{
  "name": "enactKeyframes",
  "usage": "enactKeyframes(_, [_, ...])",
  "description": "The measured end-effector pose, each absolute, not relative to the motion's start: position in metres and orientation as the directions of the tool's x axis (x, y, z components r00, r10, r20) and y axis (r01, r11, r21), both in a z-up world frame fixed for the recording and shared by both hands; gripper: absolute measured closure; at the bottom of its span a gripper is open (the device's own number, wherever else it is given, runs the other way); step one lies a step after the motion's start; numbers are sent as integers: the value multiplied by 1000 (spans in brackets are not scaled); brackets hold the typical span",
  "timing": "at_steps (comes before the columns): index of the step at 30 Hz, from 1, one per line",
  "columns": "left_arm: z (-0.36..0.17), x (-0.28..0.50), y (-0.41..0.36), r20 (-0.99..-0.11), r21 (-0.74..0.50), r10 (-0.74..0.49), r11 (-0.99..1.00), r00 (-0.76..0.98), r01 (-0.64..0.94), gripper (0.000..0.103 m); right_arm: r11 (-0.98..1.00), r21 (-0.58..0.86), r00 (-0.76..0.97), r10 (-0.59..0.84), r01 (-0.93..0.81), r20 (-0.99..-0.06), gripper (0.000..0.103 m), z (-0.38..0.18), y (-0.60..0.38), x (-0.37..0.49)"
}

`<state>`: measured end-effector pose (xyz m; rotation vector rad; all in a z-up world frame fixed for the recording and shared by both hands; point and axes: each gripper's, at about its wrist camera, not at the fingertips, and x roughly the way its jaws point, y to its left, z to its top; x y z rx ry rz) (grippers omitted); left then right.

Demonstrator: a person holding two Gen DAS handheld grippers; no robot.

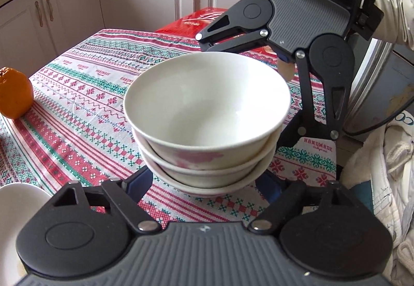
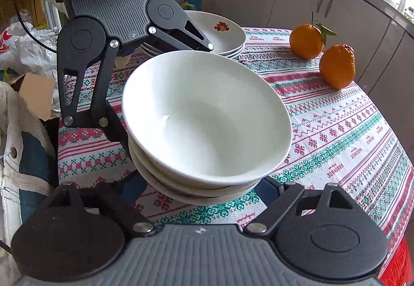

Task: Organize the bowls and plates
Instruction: 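Lift the bowl stack with both grippers toward the flowered plates, then lower the bowl stack onto the flowered plate stack with both grippers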

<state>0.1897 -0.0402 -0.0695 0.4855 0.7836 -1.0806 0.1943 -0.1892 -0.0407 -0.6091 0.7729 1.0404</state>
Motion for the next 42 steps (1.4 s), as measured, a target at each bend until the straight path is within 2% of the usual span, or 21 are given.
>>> enactKeyframes(24, [-63,188,-31,-757,-30,-613,377,225,926,21,387,-76,281,507,-919,-815,13,-29,-180,192])
enactKeyframes(34, [-28,180,13,-722,16,-615,444,318,896,21,326,-137,302,537,-935,-788,13,6,-141,196])
enactKeyframes(42, [-10,186,66,-712,75,-555,549,430,832,20,226,-180,280,573,-957,-770,13,19,-83,224])
